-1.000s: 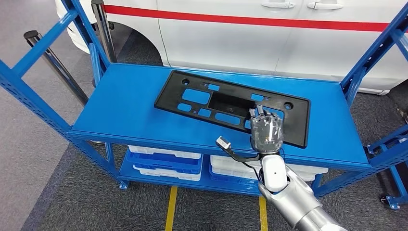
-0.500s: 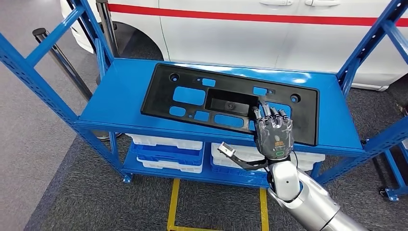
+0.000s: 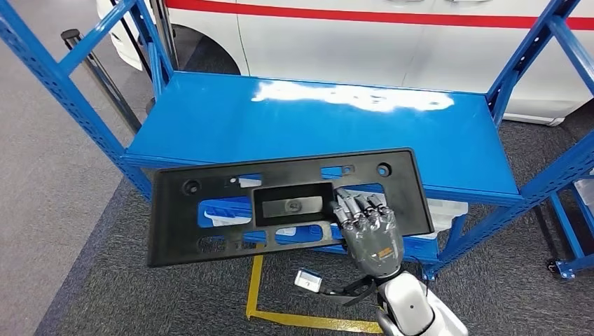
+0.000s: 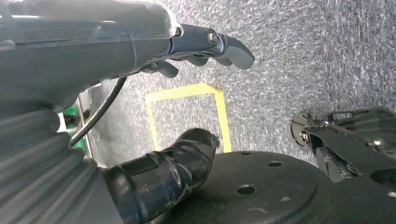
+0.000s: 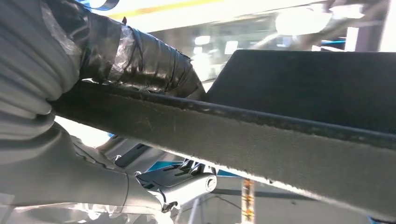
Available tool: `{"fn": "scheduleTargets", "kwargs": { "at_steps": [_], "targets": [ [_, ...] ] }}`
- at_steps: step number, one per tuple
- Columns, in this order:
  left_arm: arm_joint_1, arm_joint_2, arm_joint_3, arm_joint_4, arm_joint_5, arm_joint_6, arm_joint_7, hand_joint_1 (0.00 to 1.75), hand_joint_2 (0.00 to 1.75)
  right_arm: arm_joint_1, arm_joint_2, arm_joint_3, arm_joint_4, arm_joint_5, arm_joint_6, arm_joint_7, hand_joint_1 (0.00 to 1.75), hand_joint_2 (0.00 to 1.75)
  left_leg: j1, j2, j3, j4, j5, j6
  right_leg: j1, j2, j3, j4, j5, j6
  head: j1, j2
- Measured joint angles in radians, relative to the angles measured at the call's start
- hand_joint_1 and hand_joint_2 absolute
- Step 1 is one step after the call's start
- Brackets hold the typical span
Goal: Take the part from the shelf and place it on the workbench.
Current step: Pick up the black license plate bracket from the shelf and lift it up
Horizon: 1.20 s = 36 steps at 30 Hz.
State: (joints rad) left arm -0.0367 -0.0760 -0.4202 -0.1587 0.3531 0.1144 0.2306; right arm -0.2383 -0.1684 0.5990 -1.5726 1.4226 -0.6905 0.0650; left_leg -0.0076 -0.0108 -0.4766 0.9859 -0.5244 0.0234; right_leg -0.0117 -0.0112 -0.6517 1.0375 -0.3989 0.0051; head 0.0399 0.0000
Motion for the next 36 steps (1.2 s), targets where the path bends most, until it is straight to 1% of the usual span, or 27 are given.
{"fn": "scheduleTargets", "kwargs": {
  "at_steps": [1,2,5,6,7,8,10,12,14,16,17,18,20,21,22,23,24,25,26,27,28,29,31,32,33,35,36],
  "targets": [
    [-0.001,0.0,-0.001,0.0,0.002,0.002,-0.001,0.0,1.75,0.025,0.032,-0.033,-0.003,-0.056,0.0,-0.072,1.68,1.75,0.002,0.001,-0.005,-0.005,0.011,0.008,0.0,0.001,-0.003,0.006,-0.012,0.005,0.0,0.0],
    [-0.001,-0.001,-0.002,0.0,0.005,0.004,-0.003,0.0,1.75,0.046,0.06,-0.067,-0.002,-0.125,0.0,-0.136,1.68,1.75,0.005,0.003,-0.012,-0.01,0.024,0.017,0.0,0.003,-0.01,0.025,-0.043,0.01,0.0,0.0],
    [-0.001,-0.002,-0.003,0.0,0.014,0.014,-0.008,0.0,1.75,0.091,0.114,-0.137,0.007,-0.316,0.0,-0.25,1.68,1.75,0.005,0.006,-0.051,-0.007,0.057,0.03,-0.002,0.006,-0.049,0.184,-0.187,0.017,0.001,0.0],
    [-0.001,-0.002,-0.003,0.0,0.015,0.017,-0.01,0.0,1.75,0.101,0.122,-0.145,0.01,-0.358,0.001,-0.262,1.68,1.75,0.004,0.007,-0.068,-0.003,0.066,0.029,-0.002,0.006,-0.057,0.239,-0.206,0.019,0.001,0.0],
    [-0.001,-0.002,-0.003,0.0,0.017,0.02,-0.012,0.0,1.75,0.11,0.128,-0.149,0.012,-0.399,0.002,-0.273,1.68,1.75,0.003,0.009,-0.085,0.003,0.075,0.028,-0.002,0.006,-0.052,0.271,-0.197,0.02,0.001,0.0],
    [-0.001,-0.002,-0.003,0.0,0.019,0.023,-0.014,0.0,1.75,0.119,0.132,-0.15,0.013,-0.438,0.004,-0.284,1.68,1.75,0.002,0.011,-0.103,0.01,0.082,0.026,-0.002,0.006,-0.032,0.271,-0.171,0.02,0.001,0.0],
    [-0.001,-0.003,-0.003,0.0,0.022,0.027,-0.019,0.0,1.75,0.132,0.139,-0.151,0.013,-0.503,0.009,-0.305,1.68,1.75,0.002,0.013,-0.134,0.026,0.095,0.021,-0.002,0.007,0.056,0.178,-0.126,0.014,0.001,0.0],
    [-0.002,-0.004,-0.003,0.0,0.026,0.03,-0.024,0.0,1.75,0.139,0.146,-0.15,0.01,-0.557,0.02,-0.329,1.68,1.75,-0.001,0.013,-0.152,0.04,0.106,0.013,0.003,0.008,0.15,0.045,-0.143,0.005,0.0,0.0],
    [-0.001,-0.005,-0.003,0.0,0.032,0.035,-0.032,0.0,1.75,0.146,0.152,-0.15,0.006,-0.611,0.039,-0.353,1.68,1.75,-0.002,0.013,-0.158,0.042,0.122,0.002,0.009,0.009,0.181,-0.015,-0.161,-0.006,0.0,0.0],
    [0.001,-0.007,-0.002,0.0,0.048,0.037,-0.059,0.0,1.75,0.147,0.163,-0.148,0.006,-0.67,0.086,-0.373,1.68,1.75,-0.001,0.01,-0.165,0.044,0.121,-0.01,0.005,0.006,0.165,-0.02,-0.143,-0.023,0.001,0.0],
    [0.001,-0.01,-0.001,0.0,0.059,0.038,-0.077,0.0,1.75,0.142,0.173,-0.143,0.01,-0.704,0.124,-0.383,1.68,1.75,-0.001,0.008,-0.172,0.06,0.095,-0.015,0.002,0.004,0.154,-0.022,-0.131,-0.032,0.001,0.0],
    [0.0,-0.014,0.0,0.0,0.068,0.038,-0.093,0.0,1.75,0.132,0.186,-0.135,0.018,-0.739,0.164,-0.393,1.68,1.75,-0.001,0.006,-0.183,0.093,0.051,-0.02,-0.001,0.004,0.14,-0.024,-0.118,-0.04,0.001,0.0],
    [-0.007,-0.021,0.004,0.0,0.081,0.041,-0.111,0.0,1.75,0.105,0.218,-0.11,0.041,-0.805,0.233,-0.414,1.68,1.75,-0.001,0.002,-0.208,0.207,-0.052,-0.028,0.001,0.005,0.108,-0.022,-0.092,-0.047,0.001,0.0],
    [-0.01,-0.023,0.007,0.0,0.085,0.042,-0.115,0.0,1.75,0.092,0.234,-0.098,0.055,-0.839,0.259,-0.424,1.68,1.75,-0.001,0.001,-0.214,0.267,-0.078,-0.031,0.002,0.004,0.09,-0.02,-0.079,-0.047,0.001,0.0],
    [-0.012,-0.025,0.009,0.0,0.088,0.043,-0.119,0.0,1.75,0.082,0.247,-0.088,0.067,-0.87,0.279,-0.433,1.68,1.75,-0.001,0.0,-0.212,0.308,-0.076,-0.033,0.003,0.003,0.073,-0.017,-0.067,-0.047,0.001,0.0],
    [-0.012,-0.026,0.011,0.0,0.09,0.043,-0.122,0.0,1.75,0.074,0.258,-0.08,0.078,-0.9,0.297,-0.44,1.68,1.75,-0.001,0.0,-0.196,0.321,-0.052,-0.035,0.003,0.001,0.055,-0.013,-0.056,-0.045,0.001,0.0],
    [-0.013,-0.029,0.012,-0.001,0.091,0.043,-0.125,0.0,1.75,0.068,0.267,-0.075,0.087,-0.928,0.312,-0.445,1.68,1.75,0.0,0.0,-0.165,0.299,-0.018,-0.035,0.003,0.0,0.038,-0.009,-0.045,-0.043,0.001,0.0],
    [-0.013,-0.033,0.015,-0.001,0.092,0.042,-0.129,0.0,1.75,0.064,0.274,-0.072,0.094,-0.954,0.327,-0.45,1.68,1.75,0.002,0.001,-0.117,0.243,0.007,-0.035,0.003,-0.001,0.023,-0.004,-0.036,-0.04,0.001,0.0],
    [-0.014,-0.036,0.017,-0.001,0.091,0.04,-0.135,0.0,1.75,0.061,0.28,-0.071,0.099,-0.979,0.342,-0.455,1.68,1.75,0.002,0.0,-0.059,0.163,0.012,-0.033,0.004,-0.001,0.01,0.002,-0.027,-0.036,0.0,0.0],
    [-0.014,-0.039,0.019,-0.001,0.089,0.037,-0.141,0.0,1.75,0.06,0.284,-0.07,0.102,-0.999,0.352,-0.46,1.68,1.75,0.002,-0.001,-0.008,0.086,0.0,-0.029,0.006,-0.001,0.001,0.006,-0.019,-0.032,0.001,0.0],
    [-0.013,-0.041,0.021,-0.001,0.086,0.033,-0.146,0.0,1.75,0.061,0.287,-0.07,0.103,-1.013,0.359,-0.465,1.68,1.75,0.001,-0.002,0.027,0.028,-0.015,-0.024,0.007,-0.001,-0.005,0.008,-0.01,-0.028,0.001,0.0],
    [-0.011,-0.043,0.022,-0.001,0.083,0.03,-0.152,0.0,1.75,0.062,0.288,-0.069,0.104,-1.024,0.364,-0.469,1.68,1.75,-0.001,-0.002,0.042,-0.003,-0.025,-0.019,0.008,-0.001,-0.008,0.007,0.0,-0.023,0.001,0.0],
    [-0.008,-0.045,0.022,-0.001,0.077,0.024,-0.164,0.0,1.75,0.067,0.288,-0.069,0.106,-1.037,0.373,-0.477,1.68,1.75,0.001,0.002,0.031,-0.011,-0.013,-0.005,0.008,0.002,-0.013,0.006,0.009,-0.012,0.002,0.0],
    [-0.006,-0.047,0.022,-0.001,0.075,0.022,-0.17,0.0,1.75,0.071,0.288,-0.069,0.107,-1.043,0.379,-0.481,1.68,1.75,0.002,0.005,0.022,-0.013,-0.002,0.004,0.008,0.005,-0.019,0.018,-0.01,-0.006,0.002,0.0],
    [-0.005,-0.048,0.022,-0.001,0.073,0.021,-0.175,0.0,1.75,0.074,0.288,-0.069,0.108,-1.05,0.385,-0.485,1.68,1.75,0.004,0.009,0.011,-0.015,0.011,0.014,0.007,0.007,-0.028,0.046,-0.049,-0.001,0.002,0.0],
    [-0.006,-0.05,0.022,-0.001,0.072,0.021,-0.184,0.0,1.75,0.08,0.288,-0.069,0.109,-1.064,0.4,-0.494,1.68,1.75,0.003,0.012,-0.017,-0.01,0.034,0.025,0.003,0.009,-0.053,0.153,-0.154,0.004,0.002,0.0],
    [-0.006,-0.05,0.023,-0.001,0.071,0.021,-0.187,0.0,1.75,0.082,0.288,-0.069,0.109,-1.072,0.408,-0.497,1.68,1.75,0.002,0.013,-0.034,-0.005,0.044,0.026,0.002,0.009,-0.062,0.215,-0.186,0.005,0.002,0.0]
  ]
}}
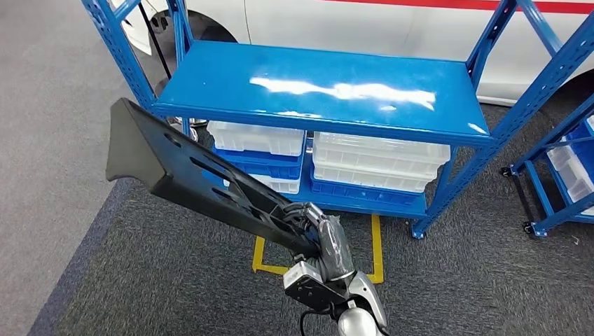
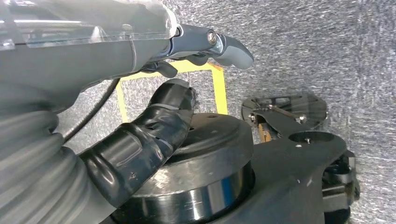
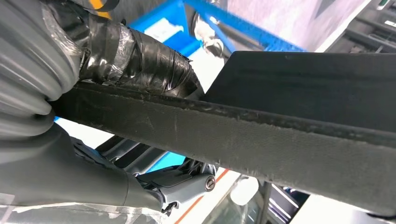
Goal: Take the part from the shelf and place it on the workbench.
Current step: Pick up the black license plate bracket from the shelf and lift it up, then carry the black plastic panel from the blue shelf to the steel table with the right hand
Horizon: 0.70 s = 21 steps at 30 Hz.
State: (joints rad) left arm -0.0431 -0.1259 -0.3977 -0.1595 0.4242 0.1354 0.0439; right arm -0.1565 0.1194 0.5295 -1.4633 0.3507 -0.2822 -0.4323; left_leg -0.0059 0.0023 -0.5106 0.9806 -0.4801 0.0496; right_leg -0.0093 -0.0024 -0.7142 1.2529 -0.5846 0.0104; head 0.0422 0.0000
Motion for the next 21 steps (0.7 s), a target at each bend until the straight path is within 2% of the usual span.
{"fn": "scheduleTargets", "kwargs": {
  "at_steps": [1,2,3,4,5,6,7,8,10,11,12,13,14,15,16,17,18,19,20,21],
  "targets": [
    [-0.001,0.0,0.0,0.0,0.0,0.0,-0.002,0.0,1.75,0.002,0.0,0.0,0.001,-0.007,0.008,-0.003,1.68,1.75,-0.001,0.0,-0.019,0.006,0.01,0.0,-0.001,0.0,-0.002,0.049,-0.006,0.0,0.0,0.0],
    [-0.002,0.0,0.0,0.0,0.0,0.0,-0.004,0.0,1.75,0.004,0.0,0.0,0.001,-0.014,0.016,-0.006,1.68,1.75,-0.002,0.001,-0.039,0.013,0.02,-0.001,-0.001,0.0,0.008,0.07,0.011,0.0,0.0,0.0],
    [-0.004,0.0,0.0,0.0,0.0,0.0,-0.005,0.0,1.75,0.005,0.0,0.0,0.002,-0.021,0.023,-0.009,1.68,1.75,-0.002,0.0,-0.058,0.021,0.028,-0.003,-0.001,0.0,0.035,0.058,0.041,-0.002,0.0,0.0],
    [-0.006,0.0,0.001,0.0,0.0,0.0,-0.006,0.0,1.75,0.005,0.001,0.0,0.002,-0.026,0.029,-0.011,1.68,1.75,-0.003,0.0,-0.074,0.03,0.035,-0.005,-0.001,0.0,0.079,0.013,0.067,-0.006,0.0,0.0],
    [-0.007,0.0,0.001,0.0,0.0,0.0,-0.006,0.0,1.75,0.005,0.002,0.001,0.002,-0.029,0.034,-0.014,1.68,1.75,-0.004,-0.001,-0.087,0.037,0.041,-0.009,0.001,0.0,0.131,-0.055,0.072,-0.011,0.0,0.0],
    [-0.009,0.0,0.001,0.0,-0.001,0.0,-0.007,0.0,1.75,0.004,0.004,0.001,0.002,-0.032,0.037,-0.017,1.68,1.75,-0.005,-0.002,-0.096,0.043,0.047,-0.013,0.003,0.0,0.181,-0.126,0.062,-0.016,0.0,0.0],
    [-0.01,0.0,0.001,0.0,-0.001,0.0,-0.007,0.0,1.75,0.004,0.005,0.003,0.002,-0.034,0.04,-0.022,1.68,1.75,-0.006,-0.003,-0.102,0.047,0.054,-0.018,0.006,0.001,0.215,-0.18,0.046,-0.02,-0.001,0.0],
    [-0.01,0.0,0.001,0.0,-0.001,0.0,-0.008,0.0,1.75,0.003,0.007,0.005,0.002,-0.037,0.043,-0.025,1.68,1.75,-0.007,-0.004,-0.105,0.047,0.062,-0.024,0.009,0.001,0.232,-0.213,0.033,-0.023,-0.001,0.0],
    [-0.01,0.001,0.001,0.0,-0.002,0.0,-0.006,0.0,1.75,0.003,0.009,0.011,0.003,-0.045,0.048,-0.032,1.68,1.75,-0.008,-0.005,-0.109,0.045,0.073,-0.034,0.006,-0.002,0.225,-0.228,0.044,-0.032,-0.001,0.0],
    [-0.01,0.002,0.001,0.0,-0.004,-0.001,-0.005,0.0,1.75,0.003,0.01,0.014,0.004,-0.05,0.052,-0.034,1.68,1.75,-0.009,-0.007,-0.115,0.053,0.057,-0.04,0.002,-0.005,0.214,-0.23,0.055,-0.039,-0.001,0.0],
    [-0.01,0.003,0.001,0.001,-0.005,-0.002,-0.004,0.0,1.75,0.002,0.013,0.017,0.006,-0.055,0.056,-0.036,1.68,1.75,-0.009,-0.008,-0.124,0.075,0.022,-0.046,-0.002,-0.008,0.2,-0.233,0.068,-0.047,-0.002,0.0],
    [-0.01,0.003,0.001,0.001,-0.007,-0.003,-0.003,0.0,1.75,0.001,0.015,0.02,0.007,-0.061,0.059,-0.038,1.68,1.75,-0.008,-0.009,-0.134,0.115,-0.03,-0.051,-0.003,-0.011,0.186,-0.233,0.081,-0.053,-0.002,0.0],
    [-0.011,0.004,0.001,0.001,-0.008,-0.004,-0.004,0.0,1.75,0.001,0.018,0.022,0.007,-0.066,0.063,-0.039,1.68,1.75,-0.008,-0.01,-0.143,0.169,-0.086,-0.057,-0.003,-0.012,0.17,-0.233,0.094,-0.056,-0.003,0.0],
    [-0.011,0.004,0.001,0.001,-0.009,-0.004,-0.005,0.0,1.75,0.001,0.02,0.024,0.009,-0.071,0.066,-0.039,1.68,1.75,-0.008,-0.01,-0.148,0.229,-0.125,-0.061,-0.003,-0.013,0.154,-0.232,0.106,-0.057,-0.003,0.0],
    [-0.011,0.004,0.001,0.001,-0.009,-0.004,-0.005,0.0,1.75,0.001,0.021,0.024,0.01,-0.076,0.07,-0.039,1.68,1.75,-0.008,-0.01,-0.146,0.28,-0.138,-0.064,-0.002,-0.013,0.136,-0.23,0.119,-0.056,-0.003,0.0],
    [-0.011,0.005,0.001,0.001,-0.009,-0.004,-0.006,0.0,1.75,0.001,0.021,0.025,0.012,-0.081,0.075,-0.039,1.68,1.75,-0.007,-0.01,-0.136,0.311,-0.125,-0.066,-0.002,-0.013,0.118,-0.228,0.132,-0.054,-0.003,0.0],
    [-0.011,0.005,0.001,0.001,-0.008,-0.004,-0.006,0.0,1.75,0.001,0.021,0.025,0.014,-0.086,0.081,-0.039,1.68,1.75,-0.005,-0.01,-0.113,0.31,-0.093,-0.068,-0.002,-0.014,0.098,-0.224,0.145,-0.052,-0.003,0.0],
    [-0.01,0.006,0.001,0.001,-0.008,-0.004,-0.006,0.0,1.75,0.001,0.021,0.025,0.015,-0.091,0.086,-0.039,1.68,1.75,-0.001,-0.01,-0.076,0.276,-0.06,-0.07,-0.003,-0.013,0.079,-0.22,0.157,-0.048,-0.003,0.0],
    [-0.01,0.006,0.001,0.001,-0.008,-0.005,-0.005,0.0,1.75,0.0,0.022,0.026,0.016,-0.095,0.09,-0.04,1.68,1.75,0.002,-0.01,-0.026,0.212,-0.044,-0.071,-0.002,-0.013,0.062,-0.214,0.168,-0.044,-0.003,0.0],
    [-0.009,0.006,0.001,0.001,-0.008,-0.006,-0.004,0.0,1.75,-0.001,0.023,0.026,0.017,-0.099,0.094,-0.041,1.68,1.75,0.004,-0.011,0.031,0.13,-0.048,-0.07,-0.001,-0.012,0.049,-0.209,0.177,-0.039,-0.003,0.0]
  ]
}}
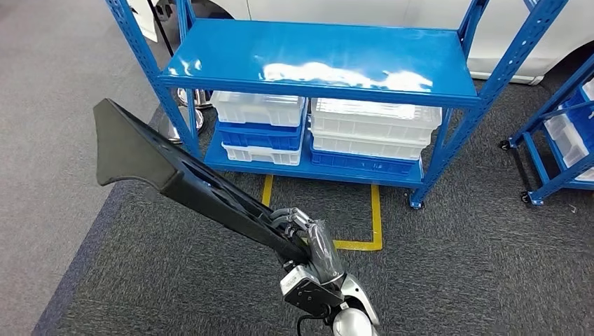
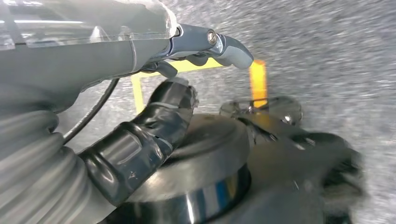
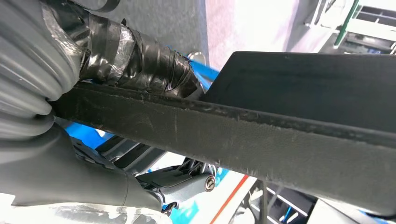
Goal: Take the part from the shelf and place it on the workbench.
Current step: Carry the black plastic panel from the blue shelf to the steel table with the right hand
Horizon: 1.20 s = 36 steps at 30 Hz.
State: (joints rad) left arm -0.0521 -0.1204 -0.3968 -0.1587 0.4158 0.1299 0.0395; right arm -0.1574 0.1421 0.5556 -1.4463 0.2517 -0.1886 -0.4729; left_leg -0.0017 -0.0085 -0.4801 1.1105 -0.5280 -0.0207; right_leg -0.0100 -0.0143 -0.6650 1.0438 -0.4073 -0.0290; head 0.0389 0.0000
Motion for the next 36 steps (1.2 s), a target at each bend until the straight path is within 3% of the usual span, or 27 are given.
{"fn": "scheduleTargets", "kwargs": {
  "at_steps": [2,4,5,6,7,9,10,11,12,13,14,16,18,19,21,23,25,26,27,29,30,32,34,35,36],
  "targets": [
    [0.002,-0.002,0.0,0.0,0.0,-0.002,0.002,0.0,1.75,-0.004,0.004,0.001,0.001,-0.009,0.007,-0.002,1.68,1.75,-0.001,-0.003,0.068,-0.119,-0.035,0.01,0.003,0.001,-0.015,0.005,0.021,0.009,0.0,0.0],
    [0.004,-0.005,0.0,0.0,0.001,-0.004,0.004,0.0,1.75,-0.008,0.006,0.005,0.003,-0.016,0.015,-0.004,1.68,1.75,-0.001,-0.002,0.068,-0.145,-0.036,0.027,0.004,0.002,-0.022,0.002,0.041,0.019,0.001,0.0],
    [0.004,-0.006,0.0,0.0,0.002,-0.004,0.005,0.0,1.75,-0.009,0.007,0.007,0.004,-0.019,0.017,-0.005,1.68,1.75,0.0,0.0,0.058,-0.144,-0.026,0.037,0.004,0.004,-0.027,0.006,0.033,0.024,0.001,0.0],
    [0.004,-0.007,0.0,0.0,0.003,-0.006,0.005,0.0,1.75,-0.009,0.007,0.008,0.005,-0.021,0.019,-0.005,1.68,1.75,0.002,0.003,0.046,-0.144,-0.014,0.046,0.003,0.006,-0.034,0.024,0.004,0.028,0.002,0.0],
    [0.003,-0.008,0.0,0.0,0.004,-0.008,0.003,0.0,1.75,-0.01,0.007,0.008,0.006,-0.021,0.019,-0.005,1.68,1.75,0.003,0.006,0.033,-0.144,-0.001,0.054,0.002,0.007,-0.045,0.06,-0.044,0.032,0.002,0.0],
    [0.002,-0.008,0.0,-0.001,0.005,-0.013,-0.006,0.0,1.75,-0.011,0.007,0.008,0.008,-0.022,0.02,-0.005,1.68,1.75,-0.001,0.008,0.003,-0.139,0.022,0.062,0.001,0.008,-0.068,0.182,-0.145,0.035,0.003,0.0],
    [0.002,-0.008,0.0,-0.001,0.006,-0.016,-0.011,0.0,1.75,-0.011,0.007,0.008,0.008,-0.022,0.02,-0.005,1.68,1.75,-0.003,0.009,-0.014,-0.135,0.034,0.064,0.001,0.008,-0.074,0.243,-0.165,0.036,0.003,0.0],
    [0.002,-0.008,0.0,-0.001,0.005,-0.018,-0.017,0.0,1.75,-0.012,0.007,0.009,0.009,-0.022,0.02,-0.005,1.68,1.75,-0.005,0.01,-0.032,-0.129,0.044,0.064,0.001,0.009,-0.071,0.284,-0.159,0.035,0.003,0.0],
    [0.002,-0.008,0.0,-0.001,0.005,-0.02,-0.023,0.0,1.75,-0.012,0.007,0.009,0.01,-0.022,0.02,-0.006,1.68,1.75,-0.006,0.011,-0.051,-0.122,0.052,0.064,0.002,0.009,-0.055,0.294,-0.133,0.033,0.003,0.0],
    [0.002,-0.008,0.0,-0.002,0.004,-0.022,-0.028,0.0,1.75,-0.012,0.007,0.009,0.01,-0.022,0.02,-0.006,1.68,1.75,-0.008,0.01,-0.069,-0.114,0.06,0.063,0.004,0.009,-0.021,0.268,-0.103,0.028,0.003,0.0],
    [0.002,-0.008,0.0,-0.003,0.004,-0.024,-0.032,0.0,1.75,-0.013,0.007,0.009,0.01,-0.022,0.02,-0.007,1.68,1.75,-0.009,0.01,-0.084,-0.106,0.066,0.062,0.006,0.01,0.028,0.212,-0.088,0.02,0.002,0.0],
    [0.002,-0.01,0.0,-0.005,0.003,-0.026,-0.038,0.0,1.75,-0.018,0.007,0.01,0.01,-0.02,0.019,-0.009,1.68,1.75,-0.012,0.008,-0.104,-0.093,0.077,0.055,0.012,0.01,0.129,0.07,-0.107,0.007,0.002,0.0],
    [0.002,-0.011,0.0,-0.007,0.002,-0.027,-0.041,0.0,1.75,-0.024,0.007,0.012,0.01,-0.018,0.018,-0.011,1.68,1.75,-0.014,0.008,-0.113,-0.091,0.093,0.045,0.017,0.01,0.171,-0.005,-0.132,0.001,0.002,0.0],
    [0.004,-0.011,0.0,-0.007,0.002,-0.028,-0.043,0.0,1.75,-0.025,0.007,0.013,0.01,-0.018,0.017,-0.012,1.68,1.75,-0.015,0.007,-0.117,-0.092,0.1,0.039,0.014,0.009,0.168,-0.016,-0.129,-0.001,0.002,0.0],
    [0.005,-0.011,0.0,-0.008,0.002,-0.028,-0.048,0.0,1.75,-0.027,0.007,0.017,0.011,-0.018,0.017,-0.013,1.68,1.75,-0.017,0.004,-0.129,-0.08,0.081,0.027,0.006,0.005,0.155,-0.03,-0.111,-0.006,0.001,0.0],
    [0.006,-0.011,0.0,-0.008,0.002,-0.028,-0.051,0.0,1.75,-0.028,0.007,0.021,0.012,-0.018,0.017,-0.013,1.68,1.75,-0.015,0.002,-0.145,-0.01,-0.008,0.015,0.002,0.001,0.13,-0.034,-0.089,-0.012,-0.001,0.0],
    [0.006,-0.01,0.0,-0.009,0.002,-0.028,-0.054,0.0,1.75,-0.029,0.007,0.023,0.014,-0.017,0.017,-0.014,1.68,1.75,-0.013,0.002,-0.154,0.105,-0.094,0.007,0.003,-0.001,0.096,-0.027,-0.067,-0.015,-0.002,0.0],
    [0.005,-0.01,0.0,-0.009,0.002,-0.028,-0.054,0.0,1.75,-0.03,0.007,0.024,0.016,-0.017,0.017,-0.014,1.68,1.75,-0.012,0.002,-0.15,0.148,-0.102,0.005,0.004,-0.002,0.077,-0.022,-0.056,-0.014,-0.002,0.0],
    [0.005,-0.01,0.0,-0.01,0.002,-0.028,-0.054,0.0,1.75,-0.03,0.007,0.024,0.018,-0.017,0.017,-0.014,1.68,1.75,-0.011,0.002,-0.138,0.166,-0.085,0.003,0.004,-0.003,0.057,-0.016,-0.045,-0.013,-0.002,0.0],
    [0.006,-0.011,0.0,-0.01,0.002,-0.03,-0.054,0.0,1.75,-0.032,0.007,0.025,0.022,-0.017,0.017,-0.014,1.68,1.75,-0.003,0.002,-0.074,0.11,-0.02,-0.003,0.003,-0.004,0.016,-0.002,-0.023,-0.007,-0.002,0.0],
    [0.007,-0.014,0.0,-0.01,0.001,-0.031,-0.053,0.0,1.75,-0.032,0.007,0.025,0.022,-0.017,0.017,-0.014,1.68,1.75,0.001,0.002,-0.03,0.045,-0.01,-0.007,0.003,-0.003,-0.002,0.005,-0.013,-0.002,-0.002,0.0],
    [0.011,-0.021,0.0,-0.012,0.001,-0.033,-0.051,0.0,1.75,-0.035,0.008,0.025,0.023,-0.016,0.017,-0.014,1.68,1.75,0.001,-0.001,0.046,-0.084,-0.032,0.0,0.007,-0.001,-0.023,0.013,0.009,0.007,-0.002,0.0],
    [0.017,-0.028,0.0,-0.013,0.001,-0.031,-0.05,0.0,1.75,-0.037,0.009,0.025,0.023,-0.016,0.017,-0.016,1.68,1.75,-0.002,-0.001,0.061,-0.133,-0.045,0.02,0.01,0.0,-0.029,0.007,0.035,0.014,-0.001,0.0],
    [0.019,-0.03,0.0,-0.013,0.001,-0.029,-0.05,0.0,1.75,-0.039,0.009,0.025,0.024,-0.015,0.017,-0.017,1.68,1.75,0.0,0.001,0.05,-0.131,-0.037,0.031,0.01,0.001,-0.033,0.004,0.042,0.018,-0.001,0.0],
    [0.019,-0.032,0.0,-0.013,0.001,-0.027,-0.051,0.0,1.75,-0.04,0.009,0.025,0.025,-0.015,0.017,-0.018,1.68,1.75,0.001,0.003,0.039,-0.131,-0.026,0.041,0.009,0.003,-0.04,0.009,0.031,0.023,0.0,0.0]
  ]
}}
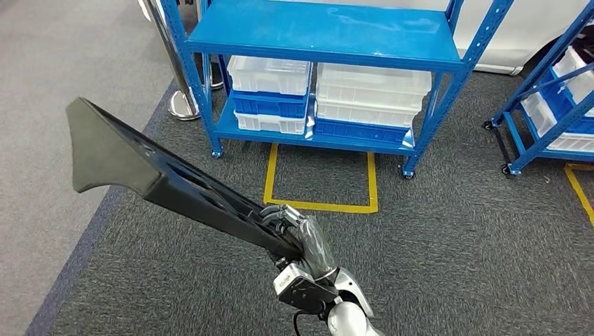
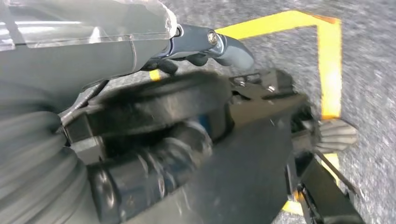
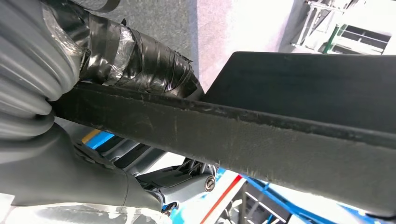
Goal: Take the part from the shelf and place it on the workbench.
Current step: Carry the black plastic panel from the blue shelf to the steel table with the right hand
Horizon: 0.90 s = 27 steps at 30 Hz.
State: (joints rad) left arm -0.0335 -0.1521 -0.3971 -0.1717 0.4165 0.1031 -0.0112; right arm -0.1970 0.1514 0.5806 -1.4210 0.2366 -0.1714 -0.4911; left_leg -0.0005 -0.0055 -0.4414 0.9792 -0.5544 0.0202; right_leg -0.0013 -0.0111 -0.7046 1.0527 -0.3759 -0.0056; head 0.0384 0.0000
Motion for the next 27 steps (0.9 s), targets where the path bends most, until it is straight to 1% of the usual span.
{"fn": "scheduleTargets", "kwargs": {
  "at_steps": [1,2,3,4,5,6,7,8,9,10,11,12,13,14,15,16,17,19,20,21,22,23,24,25,26,27],
  "targets": [
    [-0.001,-0.002,0.0,0.0,0.0,0.002,0.0,0.0,1.75,0.0,0.0,0.0,0.001,0.0,0.0,-0.001,1.68,1.75,0.001,0.002,-0.012,-0.001,0.011,0.01,-0.001,0.002,-0.009,0.02,-0.029,0.005,0.0,0.0],
    [-0.002,-0.003,0.0,0.0,0.0,0.004,-0.001,0.0,1.75,-0.001,0.0,0.0,0.002,0.001,0.0,-0.001,1.68,1.75,0.002,0.004,-0.026,-0.001,0.022,0.019,-0.003,0.004,-0.022,0.06,-0.077,0.009,0.001,0.0],
    [-0.002,-0.004,0.0,0.0,0.0,0.004,-0.001,0.0,1.75,-0.001,0.0,0.0,0.003,0.001,0.0,-0.002,1.68,1.75,0.001,0.005,-0.038,-0.001,0.033,0.023,-0.003,0.004,-0.035,0.117,-0.129,0.012,0.001,0.0],
    [-0.003,-0.005,0.0,0.0,0.0,0.005,-0.001,0.0,1.75,-0.002,0.0,0.0,0.005,0.002,0.0,-0.002,1.68,1.75,0.0,0.006,-0.05,0.0,0.043,0.026,-0.004,0.004,-0.048,0.183,-0.165,0.014,0.002,0.0],
    [-0.003,-0.005,0.0,0.0,0.0,0.005,-0.001,0.0,1.75,-0.002,0.0,0.0,0.007,0.002,0.0,-0.002,1.68,1.75,-0.001,0.006,-0.063,0.002,0.053,0.027,-0.004,0.005,-0.055,0.241,-0.177,0.014,0.002,0.0],
    [-0.004,-0.005,0.0,0.0,0.001,0.005,-0.001,0.0,1.75,-0.002,0.0,0.0,0.009,0.002,0.0,-0.003,1.68,1.75,-0.002,0.007,-0.074,0.004,0.062,0.027,-0.004,0.005,-0.052,0.273,-0.165,0.013,0.002,0.0],
    [-0.005,-0.005,0.0,0.0,0.001,0.006,-0.001,0.0,1.75,-0.002,0.0,0.0,0.011,0.003,0.0,-0.003,1.68,1.75,-0.003,0.008,-0.086,0.007,0.069,0.026,-0.003,0.005,-0.032,0.271,-0.14,0.01,0.002,0.0],
    [-0.006,-0.006,0.0,0.0,0.001,0.006,-0.001,0.0,1.75,-0.002,0.0,0.0,0.013,0.003,0.0,-0.003,1.68,1.75,-0.005,0.007,-0.095,0.01,0.075,0.025,-0.002,0.006,0.009,0.227,-0.115,0.004,0.002,0.0],
    [-0.008,-0.008,0.0,-0.001,0.001,0.006,-0.001,0.0,1.75,-0.002,0.0,0.0,0.013,0.003,0.0,-0.003,1.68,1.75,-0.006,0.007,-0.102,0.012,0.079,0.023,0.0,0.006,0.062,0.156,-0.105,-0.004,0.001,0.0],
    [-0.009,-0.009,0.0,-0.001,0.001,0.007,-0.001,0.0,1.75,-0.003,0.001,0.0,0.014,0.003,0.0,-0.004,1.68,1.75,-0.008,0.006,-0.106,0.015,0.082,0.02,0.003,0.006,0.115,0.08,-0.107,-0.011,0.001,0.0],
    [-0.009,-0.011,0.0,-0.002,0.0,0.008,0.0,0.0,1.75,-0.003,0.001,0.0,0.014,0.003,-0.001,-0.005,1.68,1.75,-0.008,0.006,-0.109,0.017,0.086,0.016,0.007,0.006,0.155,0.02,-0.116,-0.017,0.001,0.0],
    [-0.009,-0.012,0.0,-0.002,0.0,0.01,0.0,0.0,1.75,-0.004,0.002,0.0,0.013,0.002,-0.002,-0.006,1.68,1.75,-0.008,0.007,-0.112,0.018,0.089,0.01,0.01,0.006,0.175,-0.015,-0.127,-0.021,0.001,0.0],
    [-0.009,-0.012,0.0,-0.002,0.0,0.011,0.0,0.0,1.75,-0.004,0.003,0.0,0.013,0.002,-0.002,-0.007,1.68,1.75,-0.009,0.007,-0.114,0.018,0.093,0.004,0.011,0.006,0.181,-0.032,-0.13,-0.022,0.001,0.0],
    [-0.009,-0.011,0.0,-0.002,0.0,0.012,0.0,0.0,1.75,-0.003,0.003,0.0,0.013,0.002,-0.003,-0.008,1.68,1.75,-0.009,0.008,-0.119,0.019,0.094,-0.002,0.008,0.005,0.181,-0.041,-0.129,-0.023,0.001,0.0],
    [-0.009,-0.01,0.0,-0.002,-0.001,0.013,0.0,0.0,1.75,-0.002,0.003,0.0,0.013,0.002,-0.003,-0.009,1.68,1.75,-0.009,0.009,-0.124,0.025,0.088,-0.008,0.004,0.005,0.181,-0.05,-0.127,-0.025,0.001,0.0],
    [-0.01,-0.009,0.0,-0.002,-0.001,0.013,0.0,0.0,1.75,0.0,0.004,0.0,0.013,0.002,-0.003,-0.01,1.68,1.75,-0.009,0.008,-0.133,0.046,0.07,-0.014,0.0,0.006,0.179,-0.058,-0.123,-0.028,0.0,0.0],
    [-0.011,-0.009,0.0,-0.002,-0.001,0.013,0.0,0.0,1.75,0.002,0.004,0.0,0.012,0.002,-0.003,-0.01,1.68,1.75,-0.009,0.007,-0.149,0.085,0.04,-0.02,-0.003,0.006,0.177,-0.062,-0.118,-0.031,-0.001,0.0],
    [-0.015,-0.009,0.0,-0.002,-0.001,0.015,0.001,0.0,1.75,0.009,0.005,0.0,0.01,0.002,-0.003,-0.011,1.68,1.75,-0.006,0.006,-0.189,0.209,-0.033,-0.031,-0.002,0.008,0.168,-0.061,-0.113,-0.035,-0.003,0.0],
    [-0.018,-0.009,0.0,-0.003,-0.001,0.015,0.001,0.0,1.75,0.014,0.005,0.0,0.01,0.003,-0.003,-0.011,1.68,1.75,-0.005,0.006,-0.204,0.263,-0.054,-0.036,-0.002,0.01,0.164,-0.058,-0.112,-0.035,-0.003,0.0],
    [-0.019,-0.009,0.0,-0.003,-0.001,0.016,0.002,0.0,1.75,0.019,0.005,0.0,0.01,0.003,-0.003,-0.011,1.68,1.75,-0.004,0.006,-0.205,0.289,-0.056,-0.039,-0.002,0.014,0.161,-0.055,-0.112,-0.035,-0.003,0.0],
    [-0.02,-0.008,0.0,-0.003,-0.001,0.017,0.004,0.0,1.75,0.023,0.005,0.0,0.01,0.004,-0.003,-0.011,1.68,1.75,-0.003,0.005,-0.191,0.279,-0.039,-0.041,-0.002,0.019,0.158,-0.051,-0.112,-0.034,-0.003,0.0],
    [-0.019,-0.008,0.0,-0.003,-0.001,0.018,0.006,0.0,1.75,0.025,0.006,0.0,0.01,0.004,-0.003,-0.011,1.68,1.75,-0.001,0.003,-0.162,0.233,-0.007,-0.041,-0.002,0.027,0.156,-0.046,-0.112,-0.034,-0.003,0.0],
    [-0.017,-0.008,0.0,-0.003,-0.001,0.018,0.009,0.0,1.75,0.026,0.006,0.001,0.01,0.004,-0.003,-0.011,1.68,1.75,0.002,-0.007,-0.129,0.168,0.024,-0.039,-0.002,0.035,0.153,-0.042,-0.112,-0.032,-0.003,0.0],
    [-0.013,-0.008,0.0,-0.002,-0.001,0.018,0.011,0.0,1.75,0.025,0.008,0.001,0.01,0.004,-0.003,-0.011,1.68,1.75,0.003,-0.021,-0.098,0.109,0.046,-0.036,-0.002,0.043,0.149,-0.037,-0.112,-0.03,-0.003,0.0],
    [-0.011,-0.008,0.0,-0.002,-0.001,0.018,0.013,0.0,1.75,0.025,0.01,0.001,0.01,0.004,-0.003,-0.011,1.68,1.75,0.004,-0.033,-0.077,0.065,0.057,-0.032,-0.002,0.052,0.144,-0.034,-0.11,-0.025,-0.003,0.0],
    [-0.008,-0.008,0.0,-0.002,-0.001,0.018,0.014,0.0,1.75,0.025,0.012,0.002,0.009,0.004,-0.003,-0.012,1.68,1.75,0.003,-0.042,-0.067,0.043,0.057,-0.029,-0.002,0.06,0.138,-0.032,-0.107,-0.019,-0.003,0.0]
  ]
}}
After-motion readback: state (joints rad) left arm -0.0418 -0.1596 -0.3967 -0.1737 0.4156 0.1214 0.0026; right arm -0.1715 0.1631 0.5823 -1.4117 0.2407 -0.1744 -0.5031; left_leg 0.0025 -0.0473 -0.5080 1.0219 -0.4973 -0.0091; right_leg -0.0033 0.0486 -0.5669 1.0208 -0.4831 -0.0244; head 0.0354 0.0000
